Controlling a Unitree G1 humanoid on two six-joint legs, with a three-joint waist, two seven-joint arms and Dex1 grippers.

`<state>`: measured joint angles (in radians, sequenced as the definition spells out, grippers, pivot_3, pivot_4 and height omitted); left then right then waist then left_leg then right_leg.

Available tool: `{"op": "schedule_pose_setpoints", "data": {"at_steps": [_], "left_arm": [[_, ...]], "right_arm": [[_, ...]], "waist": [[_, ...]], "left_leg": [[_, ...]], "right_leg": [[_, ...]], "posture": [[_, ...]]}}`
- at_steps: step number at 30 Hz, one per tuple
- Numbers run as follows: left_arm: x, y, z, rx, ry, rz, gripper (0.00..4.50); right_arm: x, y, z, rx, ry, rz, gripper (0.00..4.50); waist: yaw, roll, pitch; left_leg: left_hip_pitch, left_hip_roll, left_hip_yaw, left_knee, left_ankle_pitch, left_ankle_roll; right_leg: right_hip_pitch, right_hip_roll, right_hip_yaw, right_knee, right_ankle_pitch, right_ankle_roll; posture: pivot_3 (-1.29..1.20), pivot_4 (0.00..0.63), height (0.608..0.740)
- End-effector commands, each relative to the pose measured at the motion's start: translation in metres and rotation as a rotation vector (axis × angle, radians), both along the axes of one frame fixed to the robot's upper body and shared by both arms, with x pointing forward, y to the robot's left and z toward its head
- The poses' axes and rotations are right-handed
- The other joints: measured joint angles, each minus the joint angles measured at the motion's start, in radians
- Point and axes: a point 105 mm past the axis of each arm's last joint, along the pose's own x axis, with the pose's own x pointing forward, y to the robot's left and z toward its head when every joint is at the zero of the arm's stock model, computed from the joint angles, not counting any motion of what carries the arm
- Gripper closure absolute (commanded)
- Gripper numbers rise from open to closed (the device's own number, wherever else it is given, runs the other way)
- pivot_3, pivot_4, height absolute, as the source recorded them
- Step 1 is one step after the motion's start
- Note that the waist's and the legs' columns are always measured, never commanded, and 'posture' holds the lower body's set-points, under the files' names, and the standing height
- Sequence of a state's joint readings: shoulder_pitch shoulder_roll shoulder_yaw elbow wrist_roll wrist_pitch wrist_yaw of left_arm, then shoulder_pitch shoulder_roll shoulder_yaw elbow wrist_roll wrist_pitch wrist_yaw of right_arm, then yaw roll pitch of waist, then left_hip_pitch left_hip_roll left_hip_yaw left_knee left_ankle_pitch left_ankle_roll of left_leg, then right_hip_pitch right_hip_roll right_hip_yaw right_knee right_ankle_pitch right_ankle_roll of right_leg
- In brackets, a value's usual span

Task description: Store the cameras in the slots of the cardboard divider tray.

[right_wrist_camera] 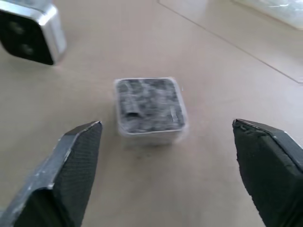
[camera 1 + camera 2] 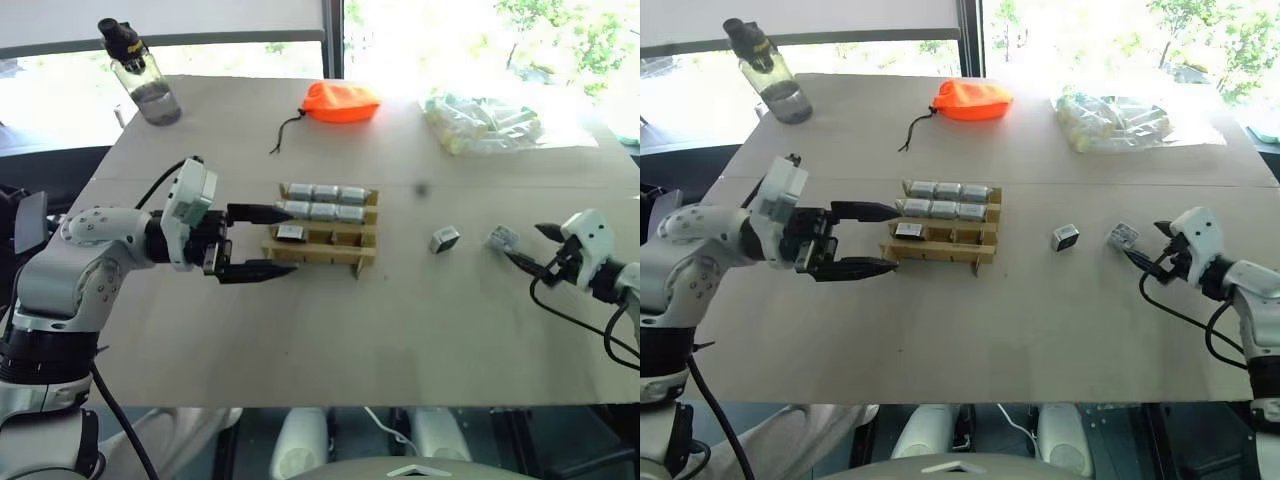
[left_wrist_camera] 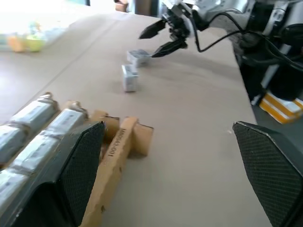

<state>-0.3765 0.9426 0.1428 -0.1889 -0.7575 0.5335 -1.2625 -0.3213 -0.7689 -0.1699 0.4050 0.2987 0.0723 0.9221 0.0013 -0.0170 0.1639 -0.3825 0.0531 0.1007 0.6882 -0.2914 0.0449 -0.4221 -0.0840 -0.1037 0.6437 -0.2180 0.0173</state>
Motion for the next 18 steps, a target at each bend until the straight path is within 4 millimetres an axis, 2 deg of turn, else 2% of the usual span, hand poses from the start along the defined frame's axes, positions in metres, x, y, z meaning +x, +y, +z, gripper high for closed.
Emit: {"op": "schedule_pose_setpoints", "data": {"at_steps": [1, 8, 12, 18], "left_arm": [[-0.012, -0.006, 0.015, -0.042, -0.064, 0.034, 0.0], [-0.023, -0.013, 0.015, -0.07, -0.062, 0.085, 0.0], [-0.027, -0.022, 0.012, -0.054, -0.059, 0.085, 0.0], [-0.025, -0.026, 0.014, -0.058, -0.063, 0.086, 0.0]], "right_arm": [[0.005, -0.01, 0.005, 0.029, 0.006, 0.008, 0.08], [0.009, -0.004, -0.005, 0.036, 0.09, 0.115, 0.08], [0.01, 0.007, -0.003, 0.053, 0.106, 0.186, 0.08], [0.012, 0.012, 0.0, 0.055, 0.088, 0.207, 0.08]], "waist": [[-0.001, 0.0, 0.0], [-0.005, 0.0, 0.0], [-0.006, 0.0, 0.0], [-0.008, 0.0, 0.0]], "left_leg": [[0.0, 0.0, 0.0, 0.0, 0.0, 0.0], [0.001, 0.0, 0.001, 0.0, 0.0, 0.0], [0.003, 0.0, 0.001, 0.0, 0.0, 0.0], [0.003, 0.0, 0.001, 0.0, 0.0, 0.0]], "right_leg": [[0.0, 0.0, 0.0, 0.0, 0.0, 0.0], [0.001, 0.0, 0.0, 0.0, 0.0, 0.0], [0.003, 0.0, 0.0, -0.001, 0.0, 0.0], [0.003, -0.001, 0.0, -0.001, 0.0, 0.0]], "posture": [[0.0, 0.15, 0.726], [0.0, 0.15, 0.726], [0.0, 0.15, 0.726], [0.0, 0.15, 0.726]]}}
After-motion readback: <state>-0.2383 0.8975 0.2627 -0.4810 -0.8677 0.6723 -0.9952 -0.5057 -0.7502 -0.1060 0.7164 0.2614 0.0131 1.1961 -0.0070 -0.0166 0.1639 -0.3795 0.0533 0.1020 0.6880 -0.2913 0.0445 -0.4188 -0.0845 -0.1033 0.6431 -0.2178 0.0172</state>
